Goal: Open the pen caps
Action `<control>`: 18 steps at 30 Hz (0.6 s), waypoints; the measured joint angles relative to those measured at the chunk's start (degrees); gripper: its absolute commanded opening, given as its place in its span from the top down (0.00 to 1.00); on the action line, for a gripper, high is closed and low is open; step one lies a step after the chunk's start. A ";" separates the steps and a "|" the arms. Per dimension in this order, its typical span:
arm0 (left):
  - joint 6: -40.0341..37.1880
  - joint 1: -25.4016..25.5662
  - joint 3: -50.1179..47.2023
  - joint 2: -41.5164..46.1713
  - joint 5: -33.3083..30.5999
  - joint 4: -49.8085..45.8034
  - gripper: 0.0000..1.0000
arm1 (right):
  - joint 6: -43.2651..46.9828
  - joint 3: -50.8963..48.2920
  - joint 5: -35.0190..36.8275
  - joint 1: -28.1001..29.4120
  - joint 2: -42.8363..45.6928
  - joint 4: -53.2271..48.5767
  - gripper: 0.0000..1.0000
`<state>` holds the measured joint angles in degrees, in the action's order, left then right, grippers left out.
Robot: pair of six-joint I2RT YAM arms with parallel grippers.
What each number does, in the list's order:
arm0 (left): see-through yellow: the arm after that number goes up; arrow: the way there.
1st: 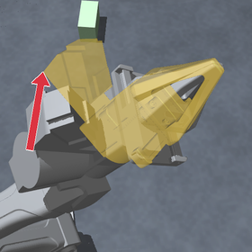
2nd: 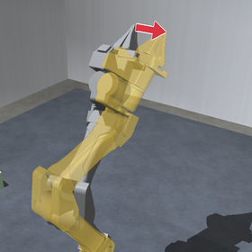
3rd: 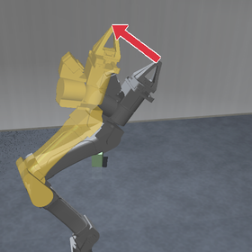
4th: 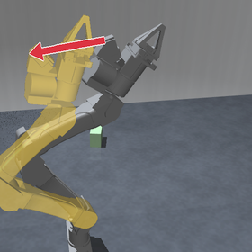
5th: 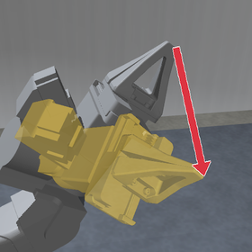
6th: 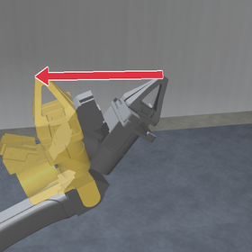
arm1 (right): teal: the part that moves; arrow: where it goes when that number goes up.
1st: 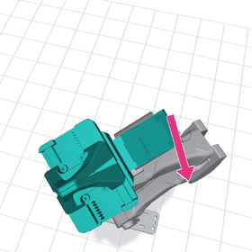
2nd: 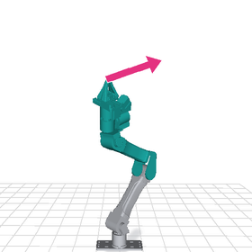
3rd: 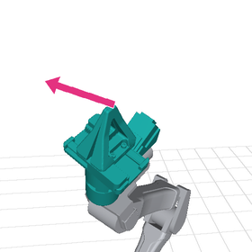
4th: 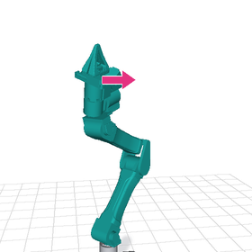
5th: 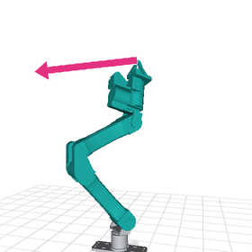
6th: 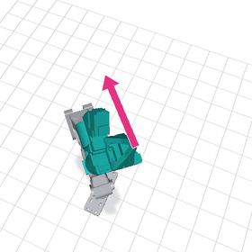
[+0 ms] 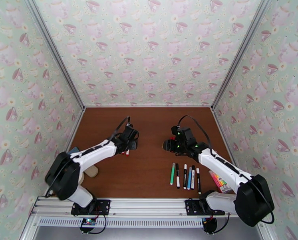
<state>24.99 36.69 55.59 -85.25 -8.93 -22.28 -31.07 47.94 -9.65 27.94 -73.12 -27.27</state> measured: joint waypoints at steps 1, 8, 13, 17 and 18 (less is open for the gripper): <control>-0.63 0.00 -1.51 1.60 2.73 1.53 0.10 | -0.68 -0.02 1.44 0.50 -0.07 -1.55 0.60; -4.42 -0.02 -7.72 7.04 22.51 10.21 0.00 | -6.54 -2.29 7.34 4.57 -0.44 -7.82 0.61; -6.45 -0.02 -7.72 8.35 32.59 11.78 0.00 | -10.58 -4.48 9.14 6.56 -2.69 -9.09 0.63; -8.22 -0.02 -7.72 8.37 38.38 10.91 0.00 | -12.72 -5.68 9.70 6.67 -4.48 -9.11 0.64; -8.59 -0.02 -7.72 8.37 39.45 10.69 0.00 | -13.16 -5.77 9.97 6.67 -5.09 -9.09 0.65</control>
<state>16.40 36.67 47.88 -76.88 30.52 -11.60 -44.23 42.17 0.32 34.61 -78.22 -36.36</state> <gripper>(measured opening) 0.998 0.360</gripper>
